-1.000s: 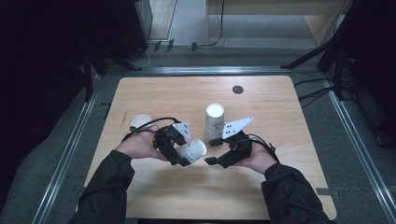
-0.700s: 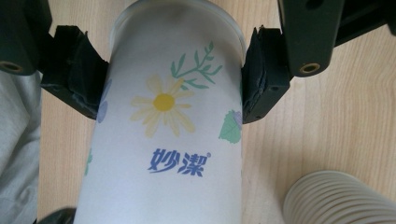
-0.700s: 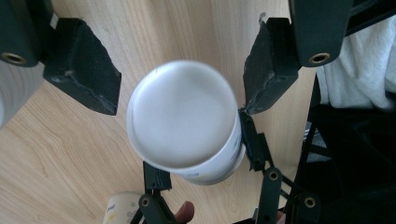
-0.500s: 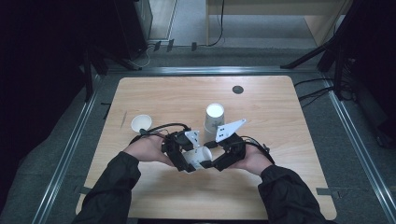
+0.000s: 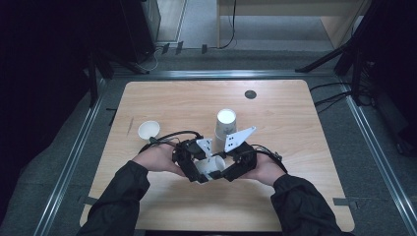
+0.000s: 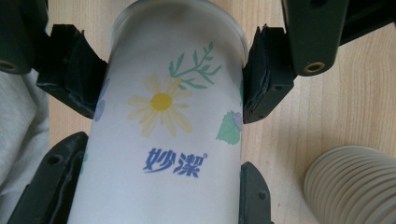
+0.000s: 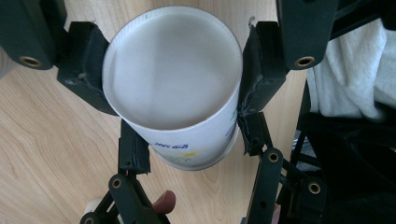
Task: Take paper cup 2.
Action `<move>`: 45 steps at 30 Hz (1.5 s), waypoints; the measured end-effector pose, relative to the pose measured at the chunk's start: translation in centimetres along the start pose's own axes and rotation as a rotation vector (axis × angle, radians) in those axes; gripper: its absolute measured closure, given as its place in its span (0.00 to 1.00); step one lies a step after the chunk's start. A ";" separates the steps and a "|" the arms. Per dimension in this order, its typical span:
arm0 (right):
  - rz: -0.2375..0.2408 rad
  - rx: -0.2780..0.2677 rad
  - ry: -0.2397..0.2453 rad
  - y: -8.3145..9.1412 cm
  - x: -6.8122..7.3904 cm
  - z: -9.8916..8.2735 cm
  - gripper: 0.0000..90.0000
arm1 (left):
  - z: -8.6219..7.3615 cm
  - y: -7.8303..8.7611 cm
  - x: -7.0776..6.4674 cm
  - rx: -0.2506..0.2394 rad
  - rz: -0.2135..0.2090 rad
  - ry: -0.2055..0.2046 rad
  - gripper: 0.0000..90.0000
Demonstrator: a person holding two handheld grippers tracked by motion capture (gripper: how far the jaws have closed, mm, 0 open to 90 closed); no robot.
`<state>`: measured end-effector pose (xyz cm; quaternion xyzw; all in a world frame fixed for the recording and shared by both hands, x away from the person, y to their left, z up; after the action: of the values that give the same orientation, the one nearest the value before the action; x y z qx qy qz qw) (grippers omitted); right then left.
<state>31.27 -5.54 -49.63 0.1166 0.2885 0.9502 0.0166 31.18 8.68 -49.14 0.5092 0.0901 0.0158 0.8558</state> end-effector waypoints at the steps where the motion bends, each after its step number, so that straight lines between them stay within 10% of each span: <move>1: 0.004 0.004 -0.009 0.0 0.1 0.0 0.39 | 0.0 0.0 0.0 -0.007 0.000 0.001 0.30; 9: -0.007 -0.027 -0.005 1.1 -0.2 0.2 0.39 | -0.2 0.9 0.5 -0.101 0.008 0.035 0.16; 45: 0.044 -0.156 -0.016 3.4 -0.4 2.1 0.39 | -1.8 1.5 -0.2 -0.455 -0.015 0.097 0.17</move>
<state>32.25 -7.32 -46.13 0.1289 0.2107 0.9690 0.0072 30.77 10.96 -48.70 0.3009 0.1288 0.0540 0.9434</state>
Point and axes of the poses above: each handheld gripper's, and its own axes: y roughly backward along the jaws, z roughly out of its top, x roughly to its left, the point moved 4 cm from there along -y, roughly forward along the jaws, and after that the axes turned 3 degrees about -x, right-handed, at the moved point
